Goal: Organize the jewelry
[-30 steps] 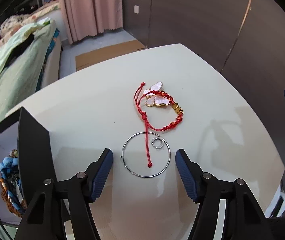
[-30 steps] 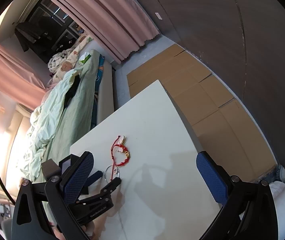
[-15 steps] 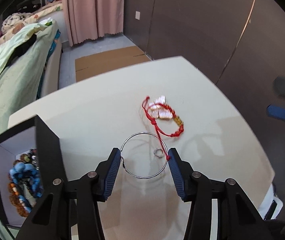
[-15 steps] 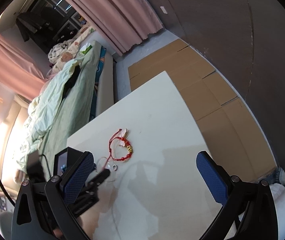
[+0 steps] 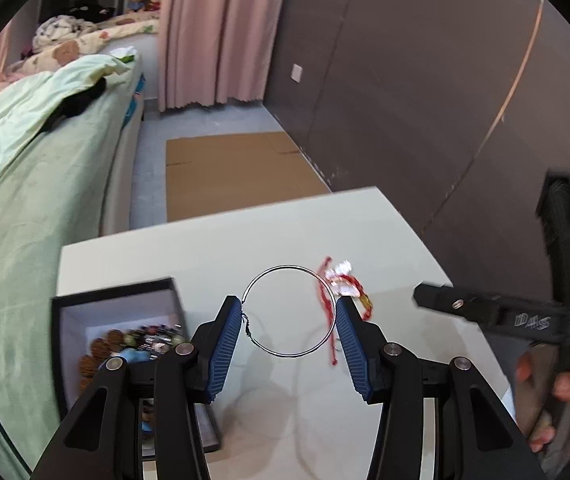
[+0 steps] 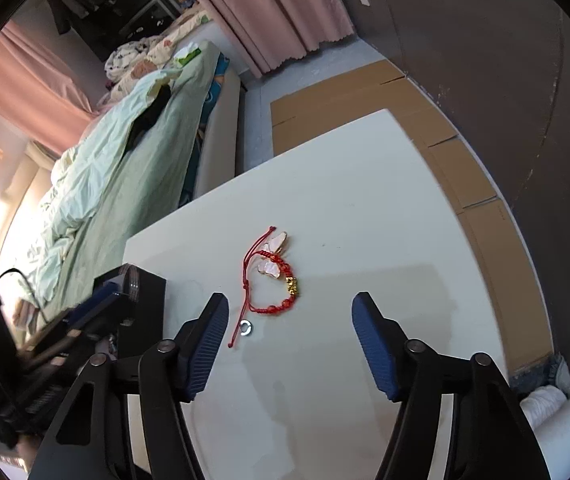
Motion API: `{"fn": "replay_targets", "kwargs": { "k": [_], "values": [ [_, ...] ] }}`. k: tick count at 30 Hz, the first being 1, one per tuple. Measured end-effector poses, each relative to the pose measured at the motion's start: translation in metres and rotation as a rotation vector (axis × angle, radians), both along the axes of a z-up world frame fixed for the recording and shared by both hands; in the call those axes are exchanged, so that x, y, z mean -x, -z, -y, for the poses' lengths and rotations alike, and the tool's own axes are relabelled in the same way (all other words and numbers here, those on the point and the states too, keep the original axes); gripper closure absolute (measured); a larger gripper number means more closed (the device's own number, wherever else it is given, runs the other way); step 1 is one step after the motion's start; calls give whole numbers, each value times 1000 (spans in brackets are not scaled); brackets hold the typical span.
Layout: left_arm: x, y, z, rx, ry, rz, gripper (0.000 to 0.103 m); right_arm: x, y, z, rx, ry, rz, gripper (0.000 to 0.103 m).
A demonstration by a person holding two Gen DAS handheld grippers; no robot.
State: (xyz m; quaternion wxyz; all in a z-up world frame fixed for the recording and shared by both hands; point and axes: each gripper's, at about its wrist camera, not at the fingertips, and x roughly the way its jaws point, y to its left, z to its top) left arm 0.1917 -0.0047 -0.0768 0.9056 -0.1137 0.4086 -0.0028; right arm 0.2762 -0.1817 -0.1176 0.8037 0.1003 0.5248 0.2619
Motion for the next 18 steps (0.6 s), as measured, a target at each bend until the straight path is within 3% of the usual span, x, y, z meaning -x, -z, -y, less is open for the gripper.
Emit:
{"fn": "replay_targets", "kwargs": {
  "k": [2, 4, 10, 18],
  "values": [
    [1, -2, -8, 15, -12, -7, 84, -2, 5, -7, 14, -2, -11, 44],
    [3, -1, -20, 55, -31, -14, 84, -6, 12, -13, 31, -2, -27, 50],
    [7, -6, -31, 67, -44, -3, 84, -11, 26, -28, 97, 3, -44, 57],
    [0, 2, -39, 134, -40, -48, 83, -11, 36, -43, 165, -31, -54, 96]
  ]
}}
